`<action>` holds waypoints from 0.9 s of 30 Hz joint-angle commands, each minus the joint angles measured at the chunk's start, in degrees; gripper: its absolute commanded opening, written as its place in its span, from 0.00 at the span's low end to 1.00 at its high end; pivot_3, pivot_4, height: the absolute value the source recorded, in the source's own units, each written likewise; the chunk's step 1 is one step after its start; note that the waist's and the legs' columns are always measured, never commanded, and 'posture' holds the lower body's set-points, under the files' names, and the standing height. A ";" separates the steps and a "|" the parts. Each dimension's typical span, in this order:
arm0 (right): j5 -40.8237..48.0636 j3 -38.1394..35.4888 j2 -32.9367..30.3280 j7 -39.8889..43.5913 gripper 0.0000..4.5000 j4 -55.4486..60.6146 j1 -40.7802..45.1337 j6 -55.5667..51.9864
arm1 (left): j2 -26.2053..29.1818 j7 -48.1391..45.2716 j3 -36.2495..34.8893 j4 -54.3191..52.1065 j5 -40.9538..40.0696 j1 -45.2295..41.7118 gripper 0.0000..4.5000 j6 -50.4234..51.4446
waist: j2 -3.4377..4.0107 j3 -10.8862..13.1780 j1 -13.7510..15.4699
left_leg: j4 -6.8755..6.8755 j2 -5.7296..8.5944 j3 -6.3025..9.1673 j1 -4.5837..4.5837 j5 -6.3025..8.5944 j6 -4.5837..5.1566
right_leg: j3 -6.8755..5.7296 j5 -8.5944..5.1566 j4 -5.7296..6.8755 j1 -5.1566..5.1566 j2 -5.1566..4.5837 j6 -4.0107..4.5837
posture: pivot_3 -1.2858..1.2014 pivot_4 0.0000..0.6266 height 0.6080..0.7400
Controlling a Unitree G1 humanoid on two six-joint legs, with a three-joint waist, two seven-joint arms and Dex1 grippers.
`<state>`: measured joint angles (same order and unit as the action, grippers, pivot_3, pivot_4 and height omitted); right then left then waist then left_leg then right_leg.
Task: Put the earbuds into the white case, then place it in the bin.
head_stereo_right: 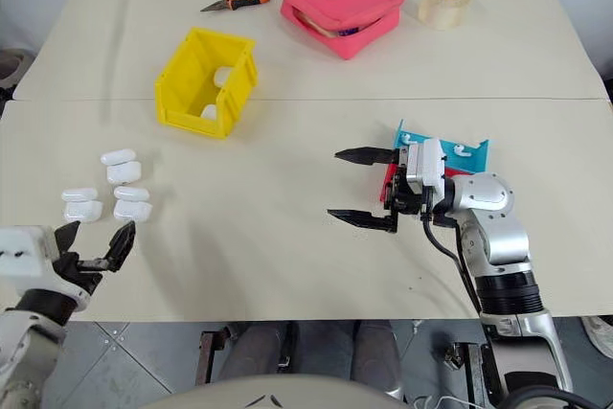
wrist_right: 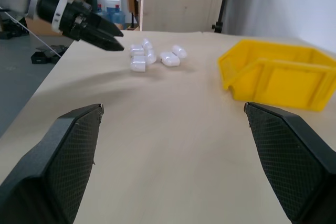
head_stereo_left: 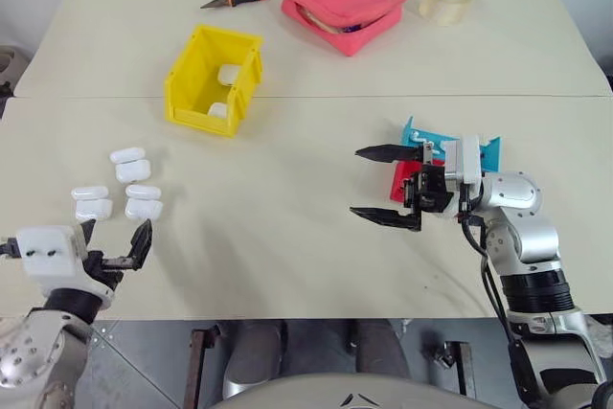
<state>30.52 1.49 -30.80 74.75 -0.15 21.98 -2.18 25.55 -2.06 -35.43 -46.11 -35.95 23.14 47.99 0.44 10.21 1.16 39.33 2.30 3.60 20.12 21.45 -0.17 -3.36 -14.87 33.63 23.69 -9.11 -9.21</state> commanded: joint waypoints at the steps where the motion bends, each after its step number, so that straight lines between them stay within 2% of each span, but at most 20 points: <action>1: 1.46 -1.35 -0.71 0.38 1.00 1.46 0.12 -1.28 | 4.17 4.03 -3.03 -3.14 -6.28 -4.47 0.99 14.77 | 0.00 0.00 -0.04 | 0.00 0.00 0.00 -0.01 0.00 -0.01 | 0.01 0.00 0.00 0.00 0.01 0.00 | 0.52 0.24 1.00; 5: 2.18 -1.77 -1.81 0.72 1.00 2.92 -0.48 -2.98 | 7.85 8.42 -2.84 1.31 -6.88 -20.57 0.99 36.66 | -0.01 -0.01 0.16 | 0.02 0.02 0.06 0.00 -0.01 -0.06 | 0.01 -0.02 0.07 0.02 0.05 0.04 | 0.52 0.24 1.00; 8: 2.16 -2.07 -2.17 0.49 1.00 3.96 -0.91 -3.57 | 8.20 9.93 -0.41 6.36 -2.97 -29.40 0.99 44.11 | -0.01 -0.02 -0.07 | 0.05 0.01 0.07 -0.03 -0.01 -0.12 | 0.04 -0.03 0.13 0.01 0.13 0.05 | 0.52 0.24 1.00; 13: 2.19 -2.42 -2.11 -1.16 1.00 6.52 -2.67 -4.16 | 8.54 9.68 2.44 9.77 -1.12 -32.74 0.99 44.51 | -0.01 -0.02 -1.52 | 0.01 -0.12 0.06 -0.02 0.07 -0.28 | 0.08 -0.05 0.10 0.13 0.28 0.09 | 0.52 0.24 1.00; 24: 1.64 -3.06 -1.43 -4.41 1.00 8.92 -5.48 -3.26 | 9.94 9.55 4.86 13.75 0.33 -34.36 0.99 44.51 | -0.02 -0.02 -1.23 | 0.04 -0.26 0.04 -0.02 0.02 -0.46 | 0.18 -0.07 0.14 0.15 0.42 0.13 | 0.52 0.24 1.00; 27: 1.61 -3.02 -1.36 -4.84 1.00 8.94 -5.61 -2.93 | 10.12 9.58 4.91 14.43 0.27 -34.00 0.86 44.51 | -0.02 -0.02 -1.24 | 0.04 -0.27 0.04 -0.02 0.02 -0.46 | 0.18 -0.07 0.14 0.16 0.42 0.13 | 0.52 0.24 1.00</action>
<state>31.50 -0.24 -32.39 70.25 6.57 16.57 -6.18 34.71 7.27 -30.35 -32.57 -36.83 -11.06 92.42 0.42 10.19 -0.08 39.37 2.02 3.64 20.09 21.46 -0.63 -3.18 -14.94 33.77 23.85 -8.68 -9.08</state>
